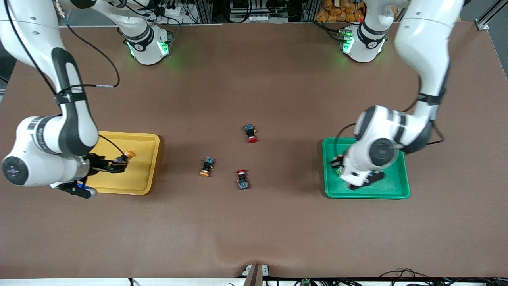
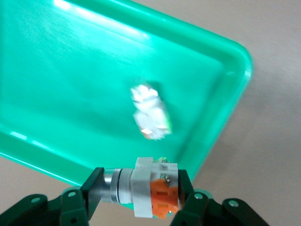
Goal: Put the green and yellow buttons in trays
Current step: 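Lower the yellow switch into the yellow tray with the right gripper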
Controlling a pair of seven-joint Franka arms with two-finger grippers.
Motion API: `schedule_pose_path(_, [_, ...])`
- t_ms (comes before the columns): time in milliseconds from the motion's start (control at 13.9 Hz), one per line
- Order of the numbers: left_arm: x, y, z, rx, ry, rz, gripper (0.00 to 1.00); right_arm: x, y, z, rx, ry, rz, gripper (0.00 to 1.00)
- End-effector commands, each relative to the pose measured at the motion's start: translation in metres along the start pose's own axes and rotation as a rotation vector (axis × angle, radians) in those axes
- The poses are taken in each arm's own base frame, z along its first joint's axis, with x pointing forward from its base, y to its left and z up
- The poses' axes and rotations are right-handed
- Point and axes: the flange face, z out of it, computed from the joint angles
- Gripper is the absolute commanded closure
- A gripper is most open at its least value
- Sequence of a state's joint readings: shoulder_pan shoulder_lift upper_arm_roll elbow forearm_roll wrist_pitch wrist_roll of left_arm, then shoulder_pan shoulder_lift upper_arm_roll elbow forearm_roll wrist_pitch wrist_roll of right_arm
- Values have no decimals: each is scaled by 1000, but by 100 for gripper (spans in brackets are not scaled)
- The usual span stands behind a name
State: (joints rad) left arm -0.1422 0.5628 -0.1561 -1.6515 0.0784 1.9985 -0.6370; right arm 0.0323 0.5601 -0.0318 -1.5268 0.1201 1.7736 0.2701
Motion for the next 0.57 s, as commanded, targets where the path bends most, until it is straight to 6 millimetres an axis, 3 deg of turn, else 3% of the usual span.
schedule_pose_path(0, [19,-43,2,41,5,92,100,-15,-63,4,2,45,34,0])
schedule_pose_path(72, [33,-64,9,53,11,110,100,-17,-80,10,-2,72,5,0])
schedule_pose_path(143, [43,-81,14,55,9,120,90,-22,-95,14,-6,84,-28,0])
schedule_pose_path(215, [50,-92,17,47,10,143,66,-27,-112,24,-17,79,-55,0])
schedule_pose_path(359, [60,-107,28,39,2,174,0,-33,-151,45,-21,100,-111,0])
schedule_pose_path(502, [64,-110,33,32,8,211,0,-42,-193,66,-11,156,-163,0])
